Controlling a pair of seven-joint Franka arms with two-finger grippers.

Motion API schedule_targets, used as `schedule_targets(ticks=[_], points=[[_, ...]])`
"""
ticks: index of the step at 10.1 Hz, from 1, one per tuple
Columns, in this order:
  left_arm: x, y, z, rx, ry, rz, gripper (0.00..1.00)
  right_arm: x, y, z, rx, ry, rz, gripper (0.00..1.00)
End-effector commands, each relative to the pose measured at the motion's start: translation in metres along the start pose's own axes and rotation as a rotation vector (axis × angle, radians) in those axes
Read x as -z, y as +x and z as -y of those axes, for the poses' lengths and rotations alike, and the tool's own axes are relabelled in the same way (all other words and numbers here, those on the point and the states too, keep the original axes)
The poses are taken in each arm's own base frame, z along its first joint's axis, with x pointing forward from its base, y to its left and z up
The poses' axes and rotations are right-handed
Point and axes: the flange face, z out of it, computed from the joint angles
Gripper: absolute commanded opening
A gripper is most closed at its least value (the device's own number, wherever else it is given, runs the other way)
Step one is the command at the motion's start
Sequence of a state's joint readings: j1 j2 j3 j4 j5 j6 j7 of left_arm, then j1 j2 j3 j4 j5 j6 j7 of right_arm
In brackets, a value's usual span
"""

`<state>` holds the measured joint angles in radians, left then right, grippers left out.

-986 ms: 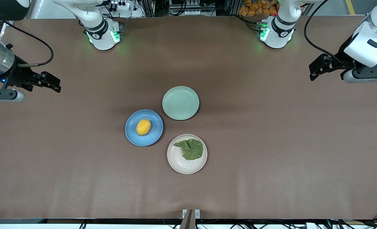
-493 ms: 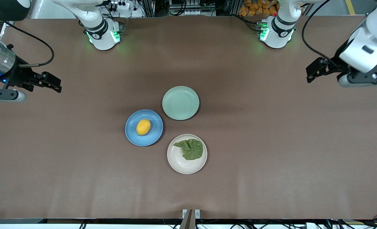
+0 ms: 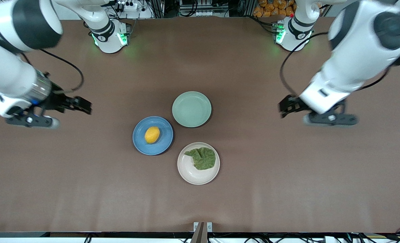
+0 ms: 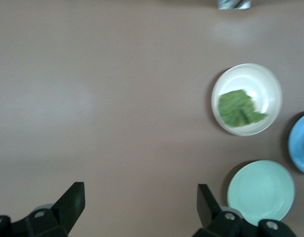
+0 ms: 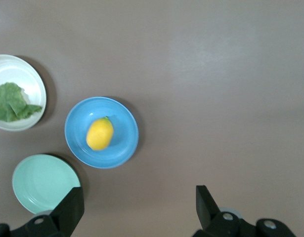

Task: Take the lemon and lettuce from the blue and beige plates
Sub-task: 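Reach the right gripper to the lemon while the left gripper reaches the lettuce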

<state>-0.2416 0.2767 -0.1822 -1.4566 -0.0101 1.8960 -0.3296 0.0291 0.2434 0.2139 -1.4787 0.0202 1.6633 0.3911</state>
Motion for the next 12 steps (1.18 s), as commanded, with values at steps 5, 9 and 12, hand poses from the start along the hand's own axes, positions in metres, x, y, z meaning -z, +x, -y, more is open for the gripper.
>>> schedule_targets(ticks=[5,9,12], points=[[-0.223,0.01,-0.123,-0.058,-0.175,-0.185,1.0,-0.193,0.035,0.092,-0.155,0.007,0.115,1.0],[-0.312,-0.017,-0.151,-0.088,-0.205,-0.205,1.0,-0.294,0.027,0.098,-0.184,0.043,0.091,1.0],[-0.355,-0.034,-0.174,-0.11,-0.246,-0.245,1.0,-0.328,0.024,0.097,-0.183,0.031,0.122,1.0]])
